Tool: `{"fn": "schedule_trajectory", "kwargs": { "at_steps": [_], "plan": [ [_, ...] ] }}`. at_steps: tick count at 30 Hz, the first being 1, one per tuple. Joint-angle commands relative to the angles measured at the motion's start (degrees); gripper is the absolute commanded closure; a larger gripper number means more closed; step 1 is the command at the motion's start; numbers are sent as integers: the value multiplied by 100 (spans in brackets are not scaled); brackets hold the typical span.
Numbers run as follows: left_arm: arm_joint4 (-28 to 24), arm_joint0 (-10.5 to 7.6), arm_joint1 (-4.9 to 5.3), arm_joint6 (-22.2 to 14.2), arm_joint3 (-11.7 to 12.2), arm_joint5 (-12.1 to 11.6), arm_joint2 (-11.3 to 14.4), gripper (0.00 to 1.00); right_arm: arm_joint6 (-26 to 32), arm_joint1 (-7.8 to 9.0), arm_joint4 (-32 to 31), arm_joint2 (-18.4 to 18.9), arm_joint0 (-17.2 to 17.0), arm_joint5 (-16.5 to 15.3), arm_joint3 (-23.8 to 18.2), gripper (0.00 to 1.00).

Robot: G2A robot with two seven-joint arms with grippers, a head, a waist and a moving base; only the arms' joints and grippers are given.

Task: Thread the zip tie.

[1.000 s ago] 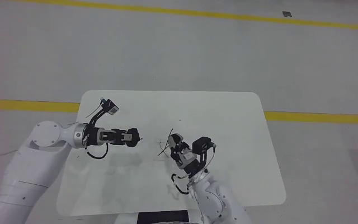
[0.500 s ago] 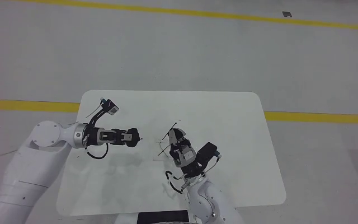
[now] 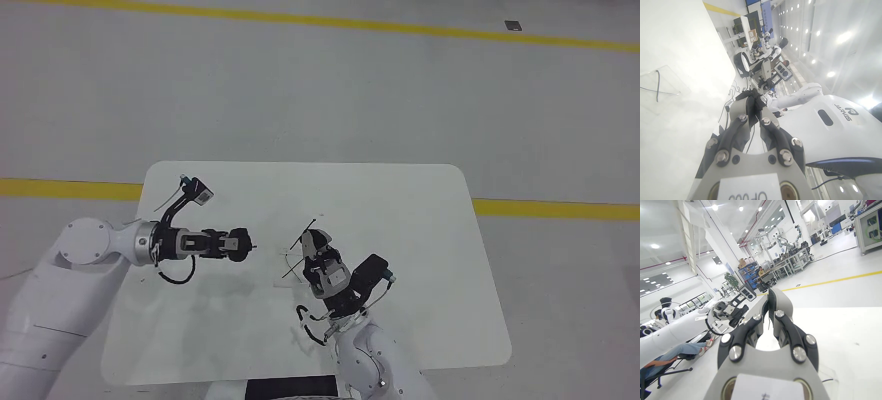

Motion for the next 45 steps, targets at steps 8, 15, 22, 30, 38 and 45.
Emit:
{"fn": "schedule_trajectory", "kwargs": {
  "at_steps": [8,15,22,30,38,45],
  "plan": [
    [-17,220,-218,832,-47,0,76,100,0,0,0,0,0,0,0,100],
    [-89,63,-489,749,269,0,248,100,0,0,0,0,0,0,0,100],
    [-150,-9,-707,440,481,0,148,100,0,0,0,0,0,0,0,100],
    [-348,-6,-949,83,779,0,23,100,0,0,0,0,0,0,0,100],
    [-558,-19,-1179,-293,1026,0,-174,100,0,0,0,0,0,0,0,100],
    [-514,-26,-1334,-529,1177,0,-321,100,0,0,0,0,0,0,0,100]
  ]
}}
